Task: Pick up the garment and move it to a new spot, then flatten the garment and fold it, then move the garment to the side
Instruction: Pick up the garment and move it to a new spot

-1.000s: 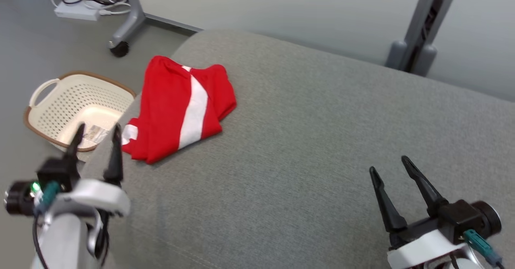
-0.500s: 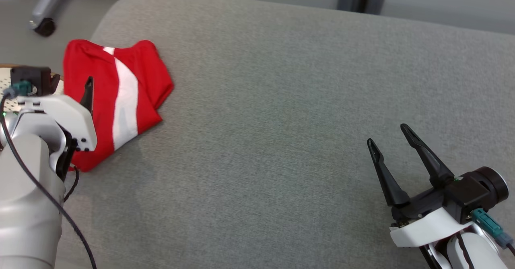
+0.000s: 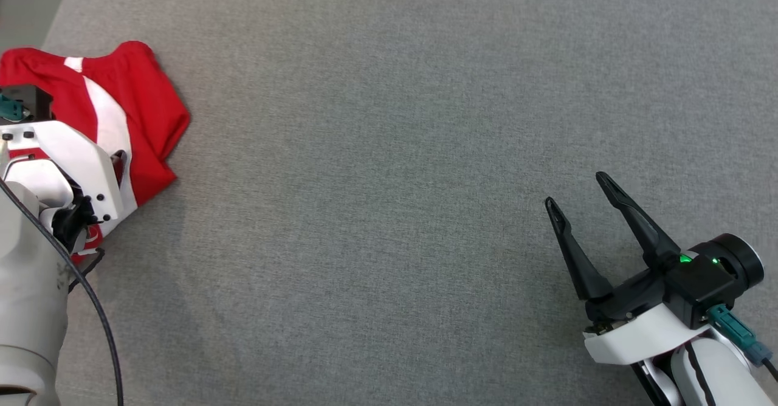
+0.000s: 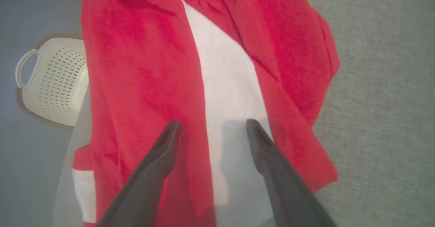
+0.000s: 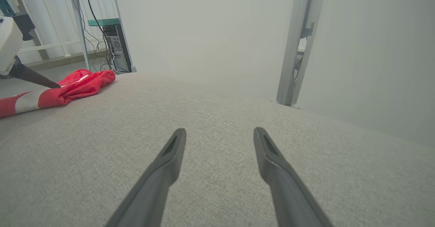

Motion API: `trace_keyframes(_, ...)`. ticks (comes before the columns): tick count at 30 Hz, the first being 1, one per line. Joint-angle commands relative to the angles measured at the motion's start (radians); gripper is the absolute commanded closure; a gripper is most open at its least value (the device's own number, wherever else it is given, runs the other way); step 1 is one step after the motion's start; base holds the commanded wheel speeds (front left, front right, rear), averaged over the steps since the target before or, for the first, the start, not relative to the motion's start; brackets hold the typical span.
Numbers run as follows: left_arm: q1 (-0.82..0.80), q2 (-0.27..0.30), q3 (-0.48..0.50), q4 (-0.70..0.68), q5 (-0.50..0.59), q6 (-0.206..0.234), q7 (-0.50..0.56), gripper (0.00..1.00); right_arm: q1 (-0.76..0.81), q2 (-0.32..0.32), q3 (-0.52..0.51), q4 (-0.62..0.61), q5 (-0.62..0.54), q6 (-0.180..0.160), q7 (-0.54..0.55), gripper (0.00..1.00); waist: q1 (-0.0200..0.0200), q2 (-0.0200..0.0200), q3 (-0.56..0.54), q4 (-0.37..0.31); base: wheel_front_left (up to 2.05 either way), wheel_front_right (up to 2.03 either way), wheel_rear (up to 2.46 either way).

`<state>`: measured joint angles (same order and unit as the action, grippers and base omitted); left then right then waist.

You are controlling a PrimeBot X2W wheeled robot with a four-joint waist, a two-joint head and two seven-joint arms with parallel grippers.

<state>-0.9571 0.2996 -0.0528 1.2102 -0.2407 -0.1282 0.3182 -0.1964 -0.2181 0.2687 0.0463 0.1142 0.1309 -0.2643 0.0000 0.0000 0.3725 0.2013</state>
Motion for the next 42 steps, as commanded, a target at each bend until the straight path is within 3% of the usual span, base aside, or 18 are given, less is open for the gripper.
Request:
trace_keyframes(1, -0.021, 0.012, -0.001, 0.015, -0.008, -0.003, 0.020, 0.00, -0.014, -0.002, 0.004, -0.002, 0.003, -0.001, -0.001, 0.00, 0.0000, 0.0000, 0.019, -0.013, 0.00, 0.00, 0.00)
trace_keyframes(13, -0.058, 0.011, 0.001, 0.069, -0.038, 0.022, 0.178, 0.00, -0.030, 0.002, 0.044, 0.002, 0.005, -0.001, -0.001, 0.00, 0.0000, 0.0000, 0.062, -0.034, 0.00, 0.00, 0.00)
trace_keyframes(14, -0.057, 0.007, 0.001, 0.072, -0.042, 0.021, 0.197, 0.67, -0.031, 0.001, 0.043, 0.002, 0.005, -0.001, -0.001, 0.00, 0.0000, 0.0000, 0.064, -0.033, 0.00, 0.00, 0.00)
trace_keyframes(15, -0.057, 0.004, 0.000, 0.074, -0.046, 0.018, 0.205, 1.00, -0.032, 0.000, 0.041, 0.003, 0.006, -0.001, -0.001, 0.00, 0.0000, 0.0000, 0.065, -0.032, 0.00, 0.00, 0.00)
trace_keyframes(29, -0.071, 0.009, -0.043, 0.062, -0.033, 0.012, 0.099, 1.00, -0.031, 0.012, 0.034, 0.023, 0.010, -0.001, -0.001, 0.00, 0.0000, 0.0000, 0.017, -0.013, 0.00, 0.00, 0.00)
trace_keyframes(42, -0.029, -0.006, -0.043, 0.012, -0.063, 0.005, -0.211, 1.00, 0.007, 0.049, 0.026, 0.050, 0.010, -0.001, -0.001, 0.00, 0.0000, 0.0000, -0.115, -0.010, 0.00, 0.00, 0.00)
